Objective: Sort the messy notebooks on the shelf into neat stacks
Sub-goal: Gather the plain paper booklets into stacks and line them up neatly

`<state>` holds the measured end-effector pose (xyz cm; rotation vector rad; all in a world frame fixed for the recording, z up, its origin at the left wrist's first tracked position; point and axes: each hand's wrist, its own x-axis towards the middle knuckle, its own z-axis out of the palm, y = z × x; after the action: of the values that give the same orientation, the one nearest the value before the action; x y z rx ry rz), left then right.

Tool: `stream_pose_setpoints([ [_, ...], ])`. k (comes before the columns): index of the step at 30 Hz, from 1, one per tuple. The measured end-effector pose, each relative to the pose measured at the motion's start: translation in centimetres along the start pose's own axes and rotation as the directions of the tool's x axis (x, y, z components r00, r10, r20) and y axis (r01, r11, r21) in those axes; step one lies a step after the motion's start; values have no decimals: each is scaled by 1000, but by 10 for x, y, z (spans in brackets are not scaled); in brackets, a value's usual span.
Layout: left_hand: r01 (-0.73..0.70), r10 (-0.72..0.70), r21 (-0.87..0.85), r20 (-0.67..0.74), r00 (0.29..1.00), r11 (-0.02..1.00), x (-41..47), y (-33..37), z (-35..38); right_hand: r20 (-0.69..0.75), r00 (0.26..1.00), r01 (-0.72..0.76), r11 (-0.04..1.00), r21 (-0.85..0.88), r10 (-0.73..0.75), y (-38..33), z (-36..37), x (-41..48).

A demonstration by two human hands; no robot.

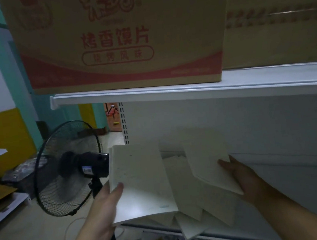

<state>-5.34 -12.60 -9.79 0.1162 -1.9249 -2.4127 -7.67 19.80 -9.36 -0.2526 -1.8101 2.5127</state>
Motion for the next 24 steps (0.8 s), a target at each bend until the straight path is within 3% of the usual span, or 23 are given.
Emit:
stream_pose_setpoints([
  [6,-38,11,118,222,975,992,-24,-20,104,-32,999,-51,944,-325,43,6,-11,-41],
  [10,1,-45,143,307,951,990,-51,-37,175,-78,994,-86,985,-152,74,0,-62,-76],
  [13,90,-116,83,396,911,992,-76,-57,227,-215,976,-11,981,-194,-31,-17,-117,-109],
  [18,454,-388,37,586,711,890,-132,-84,322,-287,954,28,975,-221,-92,-49,-209,-182],
  [21,502,-425,73,645,636,862,-182,-103,384,-347,936,-24,974,-226,-57,-66,-270,-228],
  [24,435,-373,75,656,656,898,-234,-112,437,-419,907,-68,967,-246,-42,-83,-324,-268],
])
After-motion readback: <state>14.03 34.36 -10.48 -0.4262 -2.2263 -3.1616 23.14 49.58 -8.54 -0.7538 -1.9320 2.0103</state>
